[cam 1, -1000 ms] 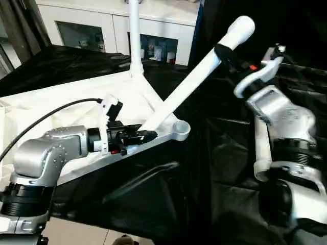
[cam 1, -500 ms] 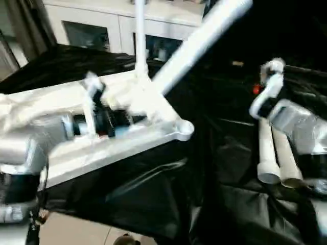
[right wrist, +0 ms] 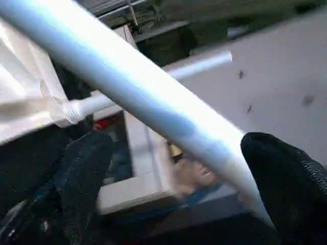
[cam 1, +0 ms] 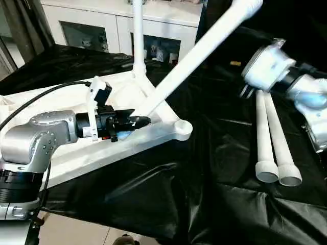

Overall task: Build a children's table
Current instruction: Pick table leg

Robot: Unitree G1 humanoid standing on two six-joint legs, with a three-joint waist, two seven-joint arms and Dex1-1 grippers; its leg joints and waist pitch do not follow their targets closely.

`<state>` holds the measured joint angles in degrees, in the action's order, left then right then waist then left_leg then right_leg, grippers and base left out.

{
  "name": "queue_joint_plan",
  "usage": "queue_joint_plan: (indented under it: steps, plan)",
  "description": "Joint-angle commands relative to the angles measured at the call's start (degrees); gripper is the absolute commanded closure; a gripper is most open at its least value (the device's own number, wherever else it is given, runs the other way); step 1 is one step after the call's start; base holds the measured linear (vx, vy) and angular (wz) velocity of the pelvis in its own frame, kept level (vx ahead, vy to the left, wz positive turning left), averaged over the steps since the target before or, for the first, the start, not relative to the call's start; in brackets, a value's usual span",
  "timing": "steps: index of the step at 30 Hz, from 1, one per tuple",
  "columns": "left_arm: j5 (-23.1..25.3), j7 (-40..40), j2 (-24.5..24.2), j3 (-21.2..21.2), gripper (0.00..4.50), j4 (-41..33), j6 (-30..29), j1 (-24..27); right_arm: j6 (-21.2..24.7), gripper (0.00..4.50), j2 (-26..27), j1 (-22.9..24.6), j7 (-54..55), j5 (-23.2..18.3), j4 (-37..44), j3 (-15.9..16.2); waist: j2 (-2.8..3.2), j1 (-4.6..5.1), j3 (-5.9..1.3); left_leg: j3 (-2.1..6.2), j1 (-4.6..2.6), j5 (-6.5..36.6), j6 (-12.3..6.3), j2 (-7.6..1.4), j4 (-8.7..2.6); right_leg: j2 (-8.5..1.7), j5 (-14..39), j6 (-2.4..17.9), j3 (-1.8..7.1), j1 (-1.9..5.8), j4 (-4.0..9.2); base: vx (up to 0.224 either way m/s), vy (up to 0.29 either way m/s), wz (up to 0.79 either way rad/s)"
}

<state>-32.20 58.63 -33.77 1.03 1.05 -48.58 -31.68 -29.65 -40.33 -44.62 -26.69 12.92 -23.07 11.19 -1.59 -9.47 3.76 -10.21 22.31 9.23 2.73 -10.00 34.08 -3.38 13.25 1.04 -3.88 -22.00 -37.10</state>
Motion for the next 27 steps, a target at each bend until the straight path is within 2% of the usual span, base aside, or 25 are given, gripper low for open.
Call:
queue_joint_plan:
  steps: [1,2,3,5,6,9,13,14,16,17,18,20,27]
  plan:
    - [0.1,2.0,-1.8,-1.7,3.06,-1.1,-0.7,-1.1,-5.6,0.0,-1.2,-2.7,6.3,9.5,-5.4,3.3,0.46,0.26,-4.07,1.12,-1.47,8.1,-0.08,-2.9,-3.18,-4.76,3.3,11.5,3.12,2.38,4.03,0.0,0.0,0.0]
    - [0.1,2.3,-2.1,-2.0,3.06,-1.1,-0.8,-1.2,-6.5,0.0,-1.1,-3.4,7.5,10.8,-6.9,3.6,0.49,0.57,-4.05,1.04,-1.46,9.0,0.41,-2.67,-3.15,-4.6,4.1,11.6,3.11,2.34,4.1,0.0,0.0,0.0]
    - [0.2,2.4,-2.2,-2.1,3.06,-1.1,-0.8,-1.2,-6.8,0.0,-1.0,-3.7,7.9,11.2,-7.5,3.7,0.38,0.64,-4.03,1.03,-1.41,9.3,0.64,-2.65,-3.15,-4.63,4.4,11.6,3.15,2.43,4.09,0.0,0.0,0.0]
    - [0.1,3.4,-3.0,-2.9,3.06,-1.6,-1.1,-1.1,-8.7,0.0,-1.3,-5.2,10.6,14.6,-10.0,5.0,0.48,0.69,-4.08,1.06,-1.55,10.3,0.74,-2.74,-3.13,-4.6,4.3,11.2,3.22,2.46,4.08,0.0,0.0,0.0]
    - [0.1,3.4,-3.0,-2.9,3.06,-1.6,-1.1,-1.1,-8.7,0.0,-1.3,-5.2,10.6,14.6,-10.0,5.0,0.51,0.77,-4.1,1.09,-1.54,10.3,0.79,-2.75,-3.1,-4.51,3.8,11.3,3.21,2.43,3.95,0.0,0.0,0.0]
    - [0.1,5.8,-5.4,-4.7,3.06,-3.5,-2.0,-0.3,-8.8,0.0,-1.1,-8.0,15.3,19.6,-15.3,7.0,0.47,1.17,-4.11,1.14,-1.45,10.5,0.89,-2.65,-3.09,-4.38,3.0,11.2,3.18,2.5,3.76,0.0,0.0,0.0]
    - [-0.2,6.4,-6.0,-4.9,3.06,-3.8,-2.0,-0.2,-8.9,0.0,-1.1,-9.5,17.2,22.3,-18.8,8.7,0.33,1.61,-4.05,1.06,-1.3,10.2,1.04,-2.6,-2.99,-4.41,2.1,11.3,3.24,2.6,3.75,0.0,0.0,0.0]
    - [-0.2,7.1,-6.9,-5.1,3.06,-4.2,-1.8,-0.2,-9.1,0.3,-1.0,-10.2,17.0,23.3,-21.5,9.6,0.12,1.66,-4.12,1.02,-1.28,10.0,0.58,-2.5,-2.84,-4.36,1.8,11.2,3.23,2.62,3.64,0.0,0.0,0.0]
    - [-0.4,7.5,-7.7,-4.9,3.06,-4.8,-1.8,-0.1,-9.2,0.37,-0.7,-10.5,15.3,23.0,-24.5,10.0,-0.21,1.69,-4.05,0.91,-1.11,9.5,0.08,-2.46,-2.8,-4.33,1.8,11.1,3.29,2.73,3.71,0.0,0.0,0.0]
    - [-0.5,7.6,-8.0,-4.7,3.06,-5.0,-1.9,-0.2,-9.5,0.56,-0.5,-10.4,14.0,22.2,-25.7,9.9,-0.04,1.71,-4.09,0.91,-1.16,9.4,-0.28,-2.5,-2.72,-4.37,1.6,11.2,3.32,2.62,3.63,0.0,0.0,0.0]
    - [-0.6,7.6,-8.1,-4.6,3.06,-5.0,-1.9,-0.2,-9.5,0.56,-0.4,-10.3,13.6,22.1,-26.2,9.9,-0.01,1.71,-4.06,0.93,-1.13,9.3,-0.34,-2.52,-2.74,-4.36,1.5,11.2,3.3,2.64,3.61,0.0,0.0,0.0]
    - [-0.6,8.0,-9.0,-4.2,3.06,-5.0,-1.6,-0.4,-9.8,0.79,-0.1,-10.1,12.7,22.7,-28.8,10.7,-0.13,1.66,-4.13,0.92,-1.16,8.8,-0.66,-2.59,-2.69,-4.34,0.9,11.6,3.25,2.6,3.56,0.0,0.0,0.0]
    - [-0.3,8.6,-10.4,-3.3,3.06,-3.6,-0.5,-1.5,-11.3,1.32,0.7,-10.0,11.2,22.2,-32.7,11.7,0.13,1.73,-4.06,0.93,-1.33,9.9,-0.37,-2.64,-2.72,-4.32,1.5,12.0,3.27,2.45,3.56,0.0,0.0,0.0]
